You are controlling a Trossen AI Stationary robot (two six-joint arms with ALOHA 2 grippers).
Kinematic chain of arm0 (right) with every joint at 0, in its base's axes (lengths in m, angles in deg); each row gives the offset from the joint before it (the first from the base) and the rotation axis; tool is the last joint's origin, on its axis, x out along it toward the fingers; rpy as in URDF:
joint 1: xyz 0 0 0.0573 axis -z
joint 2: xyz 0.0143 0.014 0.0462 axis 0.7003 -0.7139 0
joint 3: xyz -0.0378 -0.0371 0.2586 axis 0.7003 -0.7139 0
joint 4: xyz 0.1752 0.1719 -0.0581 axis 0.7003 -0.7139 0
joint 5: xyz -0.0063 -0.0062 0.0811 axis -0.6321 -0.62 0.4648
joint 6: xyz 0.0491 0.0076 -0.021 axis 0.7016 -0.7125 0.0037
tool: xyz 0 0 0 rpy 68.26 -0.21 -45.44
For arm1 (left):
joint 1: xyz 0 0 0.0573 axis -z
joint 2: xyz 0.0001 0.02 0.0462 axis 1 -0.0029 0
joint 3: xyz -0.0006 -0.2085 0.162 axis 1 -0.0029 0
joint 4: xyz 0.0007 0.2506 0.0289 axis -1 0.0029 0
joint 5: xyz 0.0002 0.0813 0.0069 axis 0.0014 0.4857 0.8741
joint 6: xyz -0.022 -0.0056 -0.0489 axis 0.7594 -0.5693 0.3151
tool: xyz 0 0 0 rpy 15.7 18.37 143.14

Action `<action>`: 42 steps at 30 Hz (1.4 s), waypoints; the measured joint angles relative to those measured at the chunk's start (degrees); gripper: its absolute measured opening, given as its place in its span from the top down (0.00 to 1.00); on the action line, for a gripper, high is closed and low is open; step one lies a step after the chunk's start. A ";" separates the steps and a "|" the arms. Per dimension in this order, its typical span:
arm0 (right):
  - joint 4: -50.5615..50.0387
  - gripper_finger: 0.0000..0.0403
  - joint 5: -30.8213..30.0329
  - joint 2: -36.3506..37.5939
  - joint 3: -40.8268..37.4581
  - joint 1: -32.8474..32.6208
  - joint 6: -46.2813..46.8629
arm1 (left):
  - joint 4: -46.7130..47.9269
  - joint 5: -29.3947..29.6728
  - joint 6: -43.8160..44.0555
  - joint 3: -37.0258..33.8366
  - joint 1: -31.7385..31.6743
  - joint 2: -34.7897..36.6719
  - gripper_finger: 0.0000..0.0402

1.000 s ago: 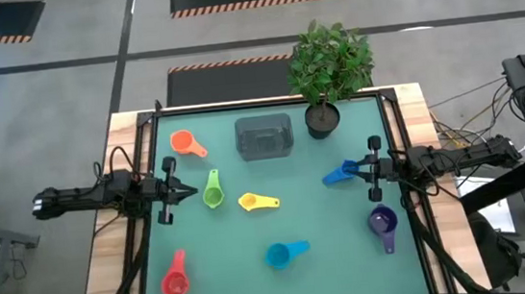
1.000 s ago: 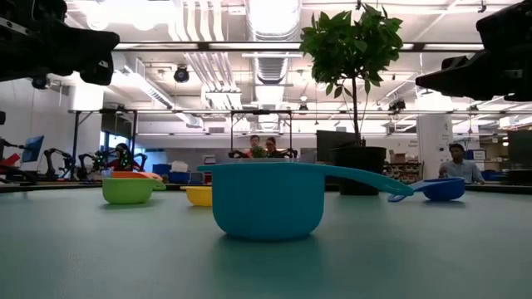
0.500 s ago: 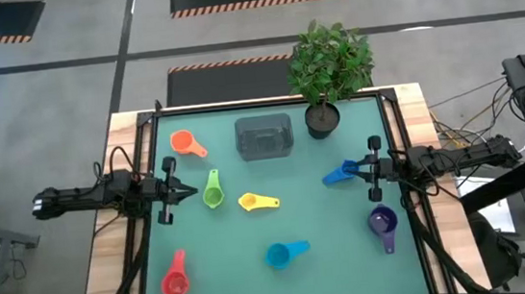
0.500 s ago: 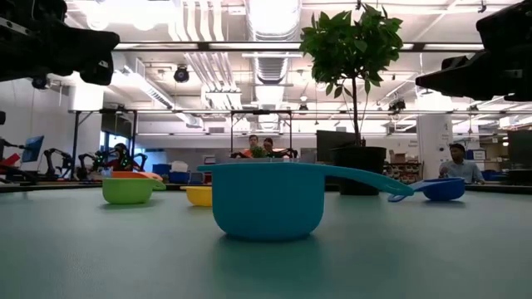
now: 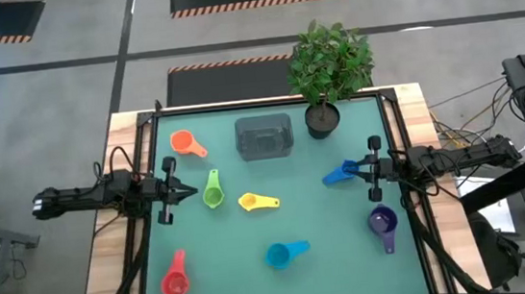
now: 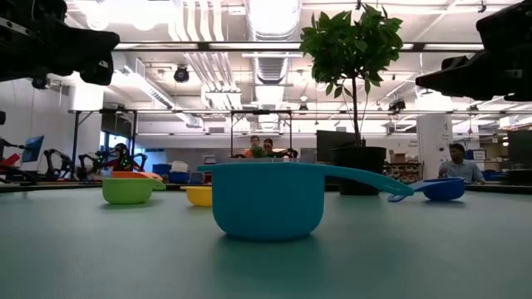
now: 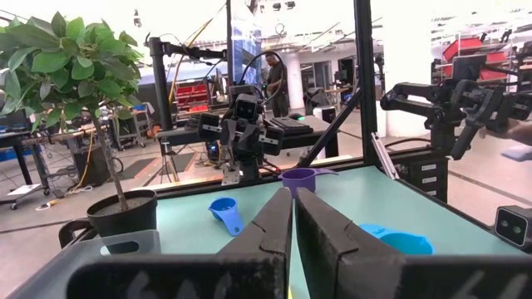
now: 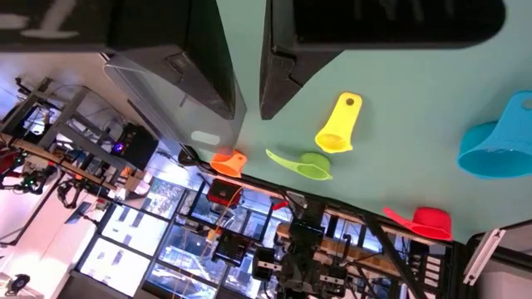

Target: Nest measuring cups in basket

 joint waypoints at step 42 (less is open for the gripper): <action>2.31 0.88 -3.54 0.00 -0.13 -0.02 41.41 | -18.20 -0.02 16.31 0.00 -0.02 0.00 1.00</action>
